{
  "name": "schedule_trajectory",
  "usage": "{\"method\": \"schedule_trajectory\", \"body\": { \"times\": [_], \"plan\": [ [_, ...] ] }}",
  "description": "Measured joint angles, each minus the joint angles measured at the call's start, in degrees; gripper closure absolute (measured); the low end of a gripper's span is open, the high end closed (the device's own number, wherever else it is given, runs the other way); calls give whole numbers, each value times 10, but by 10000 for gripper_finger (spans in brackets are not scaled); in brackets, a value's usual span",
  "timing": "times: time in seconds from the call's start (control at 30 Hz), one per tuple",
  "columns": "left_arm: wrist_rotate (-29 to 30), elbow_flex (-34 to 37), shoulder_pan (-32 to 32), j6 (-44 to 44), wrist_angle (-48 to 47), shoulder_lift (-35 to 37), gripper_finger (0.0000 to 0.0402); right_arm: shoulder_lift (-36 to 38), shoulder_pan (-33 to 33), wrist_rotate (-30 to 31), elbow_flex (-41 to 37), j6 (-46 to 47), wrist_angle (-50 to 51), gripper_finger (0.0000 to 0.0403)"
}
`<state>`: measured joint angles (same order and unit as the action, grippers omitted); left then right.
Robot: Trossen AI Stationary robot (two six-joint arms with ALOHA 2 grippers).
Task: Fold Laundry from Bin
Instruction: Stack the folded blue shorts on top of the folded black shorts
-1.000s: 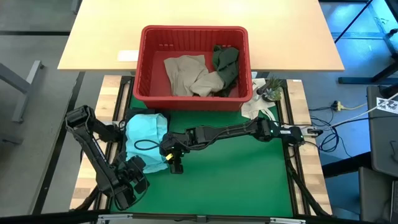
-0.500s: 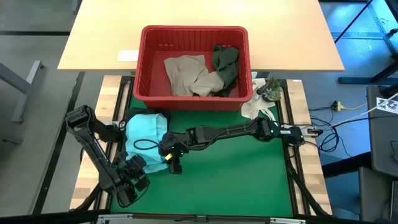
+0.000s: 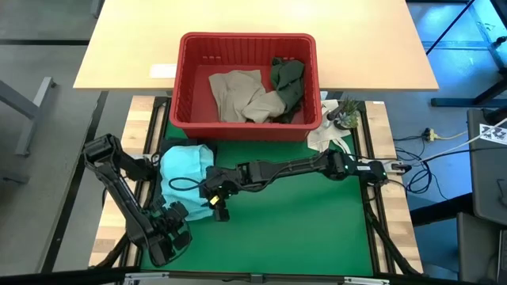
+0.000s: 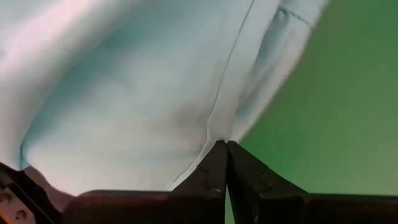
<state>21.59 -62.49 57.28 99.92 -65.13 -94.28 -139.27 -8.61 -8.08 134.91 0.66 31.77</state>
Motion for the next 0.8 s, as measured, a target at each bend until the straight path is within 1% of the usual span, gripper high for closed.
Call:
{"method": "schedule_trajectory", "body": {
  "times": [0.17,0.27,0.4,0.53,0.67,0.8],
  "plan": [
    [-2,-3,1,-1,12,0,401,-12,-1,24,-10,-10,-66,258],
    [-3,-3,4,-26,40,0,401,-24,0,42,-19,-10,-64,258],
    [-20,-3,8,-83,76,0,401,-46,1,91,-20,-11,-57,258],
    [-42,-3,10,-87,75,0,401,-67,4,147,-19,-12,-46,258],
    [-35,-3,12,-87,74,0,401,-79,5,150,-19,-12,-32,258],
    [-18,-3,8,-87,74,0,401,-80,7,150,-19,-12,13,258]
  ]
}}
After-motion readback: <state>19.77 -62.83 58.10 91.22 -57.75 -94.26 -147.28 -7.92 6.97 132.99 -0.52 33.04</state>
